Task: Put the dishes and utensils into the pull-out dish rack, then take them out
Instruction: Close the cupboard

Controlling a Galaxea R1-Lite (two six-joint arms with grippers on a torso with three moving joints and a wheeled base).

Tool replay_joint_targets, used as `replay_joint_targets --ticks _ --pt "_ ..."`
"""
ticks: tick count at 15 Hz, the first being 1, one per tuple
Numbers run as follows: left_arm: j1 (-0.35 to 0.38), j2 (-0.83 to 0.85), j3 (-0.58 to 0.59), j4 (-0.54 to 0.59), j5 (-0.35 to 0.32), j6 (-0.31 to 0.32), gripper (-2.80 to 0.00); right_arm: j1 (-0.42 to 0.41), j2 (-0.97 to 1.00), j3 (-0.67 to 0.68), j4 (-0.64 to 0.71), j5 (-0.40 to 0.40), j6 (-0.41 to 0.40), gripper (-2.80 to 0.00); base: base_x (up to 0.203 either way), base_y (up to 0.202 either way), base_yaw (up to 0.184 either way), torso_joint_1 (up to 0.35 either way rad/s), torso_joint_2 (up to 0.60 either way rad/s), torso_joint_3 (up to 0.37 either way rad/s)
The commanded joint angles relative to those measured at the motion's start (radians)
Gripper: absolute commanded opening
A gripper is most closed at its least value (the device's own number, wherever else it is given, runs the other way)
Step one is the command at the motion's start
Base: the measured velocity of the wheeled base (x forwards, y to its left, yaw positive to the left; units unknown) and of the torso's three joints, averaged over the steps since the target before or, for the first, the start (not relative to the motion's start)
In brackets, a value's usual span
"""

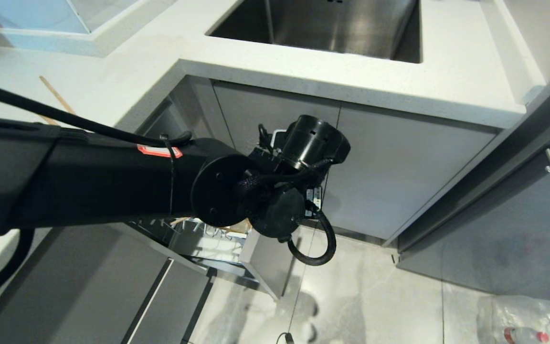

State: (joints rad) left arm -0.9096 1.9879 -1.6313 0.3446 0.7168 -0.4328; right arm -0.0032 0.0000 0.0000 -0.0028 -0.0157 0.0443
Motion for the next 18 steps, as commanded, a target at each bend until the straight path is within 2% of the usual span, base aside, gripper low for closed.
replay_joint_targets --ticks 1,4,8,13,18 --pt "0.0 -0.003 -0.003 0.009 0.025 0.003 -2.8 0.0 0.001 0.0 0.0 0.0 0.0 -2.8 0.0 0.0 0.0 0.0 0.0 0.0" --pt "0.003 -0.008 -0.004 0.011 0.076 0.008 -2.8 0.0 0.0 0.0 0.0 0.0 0.0 -2.8 0.0 0.0 0.0 0.0 0.0 0.0" --pt "0.025 -0.014 -0.005 0.057 0.101 0.031 -2.8 0.0 0.0 0.0 0.0 0.0 0.0 -2.8 0.0 0.0 0.0 0.0 0.0 0.0" --pt "0.079 -0.014 -0.028 0.146 0.113 0.04 -2.8 0.0 0.001 0.0 0.0 0.0 0.0 -2.8 0.0 0.0 0.0 0.0 0.0 0.0" --pt "0.148 -0.02 -0.042 0.166 0.148 0.087 -2.8 0.0 0.0 0.0 0.0 0.0 0.0 -2.8 0.0 0.0 0.0 0.0 0.0 0.0"
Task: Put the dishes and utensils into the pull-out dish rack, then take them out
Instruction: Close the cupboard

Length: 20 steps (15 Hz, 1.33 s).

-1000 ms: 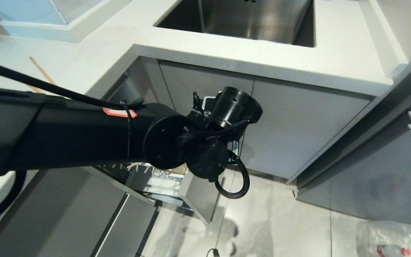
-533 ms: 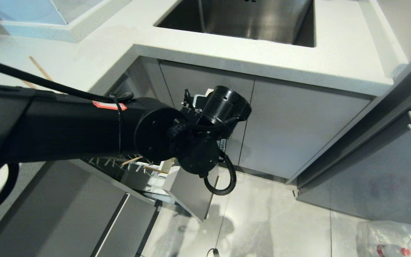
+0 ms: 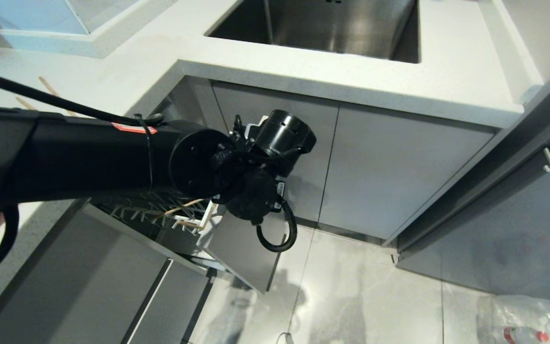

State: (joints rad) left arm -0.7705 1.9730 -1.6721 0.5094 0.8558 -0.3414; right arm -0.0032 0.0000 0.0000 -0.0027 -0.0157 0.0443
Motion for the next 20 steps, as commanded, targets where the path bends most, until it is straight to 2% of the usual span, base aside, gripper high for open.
replay_joint_targets --ticks 1,12,18,20 --pt "0.027 -0.009 -0.002 0.001 0.014 0.006 -2.8 0.0 0.0 0.0 0.0 0.0 0.0 -2.8 0.0 0.0 0.0 0.0 0.0 0.0" --pt "0.262 -0.022 -0.064 0.0 0.11 0.117 -2.8 0.0 0.0 0.0 0.0 0.0 0.0 -2.8 0.0 0.0 0.0 0.0 0.0 0.0" --pt "0.367 -0.022 -0.091 0.003 0.114 0.174 -2.8 0.0 0.0 0.0 0.0 -0.005 0.0 -2.8 0.0 0.0 0.0 0.0 0.0 0.0" --pt "0.387 -0.022 -0.106 0.003 0.114 0.176 -2.8 0.0 0.0 0.0 0.0 0.0 0.0 -2.8 0.0 0.0 0.0 0.0 0.0 0.0"
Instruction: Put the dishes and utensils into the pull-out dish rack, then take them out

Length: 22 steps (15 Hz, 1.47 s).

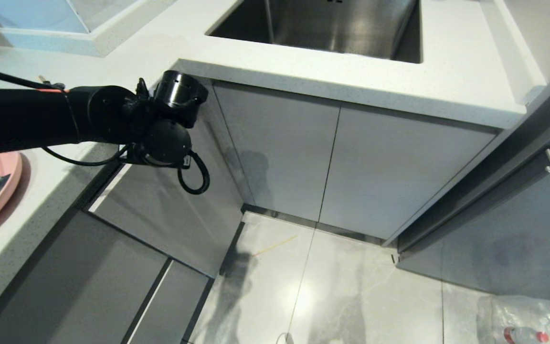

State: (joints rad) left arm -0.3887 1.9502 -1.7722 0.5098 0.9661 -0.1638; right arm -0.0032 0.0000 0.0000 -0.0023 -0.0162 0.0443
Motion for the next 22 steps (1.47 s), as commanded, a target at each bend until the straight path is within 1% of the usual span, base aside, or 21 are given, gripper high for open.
replay_joint_targets --ticks 1,2,5,8,9,11,13,15,17,18,19,20,21,22 --pt "0.004 -0.002 -0.006 0.003 0.003 -0.002 -2.8 0.0 0.001 0.0 -0.001 -0.001 0.0 -2.8 0.0 0.0 0.0 0.0 0.0 0.0" --pt "-0.014 -0.008 -0.002 0.003 0.002 -0.002 -2.8 0.0 0.001 0.0 -0.001 0.001 0.0 -2.8 0.0 0.0 0.0 0.0 0.0 0.0" --pt "-0.097 -0.024 0.034 0.001 -0.015 -0.005 -2.8 0.0 0.0 0.0 -0.001 0.001 0.0 -2.8 0.0 0.0 0.0 0.0 0.0 0.0" --pt "-0.171 -0.046 0.062 -0.002 -0.073 -0.011 -2.8 0.0 0.002 0.0 -0.001 0.001 0.0 -2.8 0.0 0.0 0.0 0.0 0.0 0.0" --pt "-0.198 -0.071 0.066 -0.004 -0.102 -0.013 -2.8 0.0 0.001 0.0 0.0 0.001 0.0 -2.8 0.0 0.0 0.0 0.0 0.0 0.0" --pt "-0.222 -0.129 0.074 -0.005 -0.164 -0.021 -2.8 0.0 0.0 0.0 -0.001 0.0 0.0 -2.8 0.0 0.0 0.0 0.0 0.0 0.0" --pt "-0.218 -0.245 0.083 -0.003 -0.27 -0.024 -2.8 0.0 0.0 0.0 -0.001 0.001 0.0 -2.8 0.0 0.0 0.0 0.0 0.0 0.0" --pt "-0.19 -0.384 0.1 -0.002 -0.356 -0.022 -2.8 0.0 0.0 0.0 -0.001 0.001 0.0 -2.8 0.0 0.0 0.0 0.0 0.0 0.0" --pt "-0.142 -0.559 0.132 -0.002 -0.41 -0.005 -2.8 0.0 0.0 0.0 -0.001 0.0 0.0 -2.8 0.0 0.0 0.0 0.0 0.0 0.0" --pt "-0.089 -0.649 0.16 -0.002 -0.444 0.009 -2.8 0.0 0.0 0.0 -0.001 -0.001 0.0 -2.8 0.0 0.0 0.0 0.0 0.0 0.0" --pt "0.001 -0.741 0.195 -0.001 -0.505 0.026 -2.8 0.0 0.0 0.0 -0.001 0.001 0.0 -2.8 0.0 0.0 0.0 0.0 0.0 0.0" --pt "0.112 -0.834 0.234 0.0 -0.596 0.049 -2.8 0.0 0.0 0.0 -0.001 -0.001 0.0 -2.8 0.0 0.0 0.0 0.0 0.0 0.0" --pt "0.199 -0.919 0.273 0.001 -0.687 0.072 -2.8 0.0 0.0 0.0 0.0 0.0 0.0 -2.8 0.0 0.0 0.0 0.0 0.0 0.0" --pt "0.254 -1.017 0.326 0.001 -0.76 0.09 -2.8 0.0 0.0 0.0 -0.001 0.001 0.0 -2.8 0.0 0.0 0.0 0.0 0.0 0.0"
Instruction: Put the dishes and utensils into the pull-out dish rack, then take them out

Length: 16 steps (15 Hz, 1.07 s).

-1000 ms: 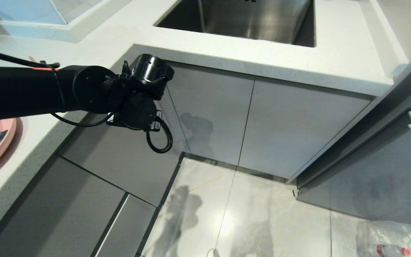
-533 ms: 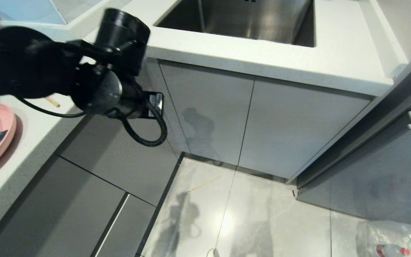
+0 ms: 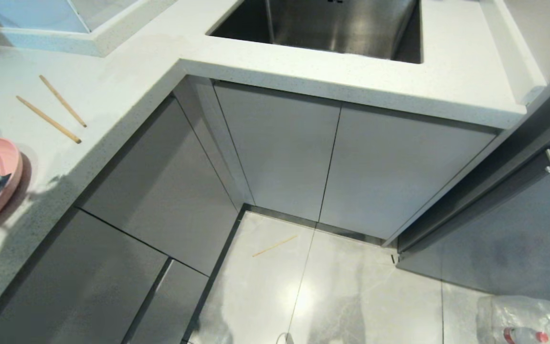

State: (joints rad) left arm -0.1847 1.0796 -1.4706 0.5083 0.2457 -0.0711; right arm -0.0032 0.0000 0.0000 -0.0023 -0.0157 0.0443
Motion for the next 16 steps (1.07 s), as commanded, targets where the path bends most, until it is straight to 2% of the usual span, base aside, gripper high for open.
replay_joint_targets --ticks 1,2,4,7,9,12,16 --pt "0.083 -0.248 0.096 0.002 -0.088 0.015 -2.8 0.0 0.0 0.0 -0.001 0.0 0.0 -2.8 0.0 0.0 0.0 0.0 0.0 0.0" --pt "0.108 -0.345 0.18 -0.005 -0.122 0.042 -2.8 0.0 0.0 0.0 -0.001 0.0 0.0 -2.8 0.0 0.0 0.0 0.0 0.0 0.0" --pt "0.155 -0.544 0.427 -0.077 -0.175 0.116 -2.8 0.0 0.0 0.0 -0.001 -0.001 0.0 -2.8 0.0 0.0 0.0 0.0 0.0 0.0" --pt "0.172 -0.82 0.737 -0.234 -0.212 0.188 -2.8 0.0 0.0 0.0 -0.001 0.0 0.0 -2.8 0.0 0.0 0.0 0.0 0.0 0.0" --pt "0.176 -0.956 0.931 -0.3 -0.222 0.208 -2.8 0.0 0.0 0.0 -0.001 0.0 0.0 -2.8 0.0 0.0 0.0 0.0 0.0 0.0" --pt "0.181 -1.06 1.198 -0.457 -0.216 0.216 -2.8 0.0 0.0 0.0 0.001 0.0 0.0 -2.8 0.0 0.0 0.0 0.0 0.0 0.0" --pt "0.182 -1.08 1.443 -0.547 -0.194 0.202 -2.8 0.0 0.0 0.0 -0.001 0.0 0.0 -2.8 0.0 0.0 0.0 0.0 0.0 0.0"
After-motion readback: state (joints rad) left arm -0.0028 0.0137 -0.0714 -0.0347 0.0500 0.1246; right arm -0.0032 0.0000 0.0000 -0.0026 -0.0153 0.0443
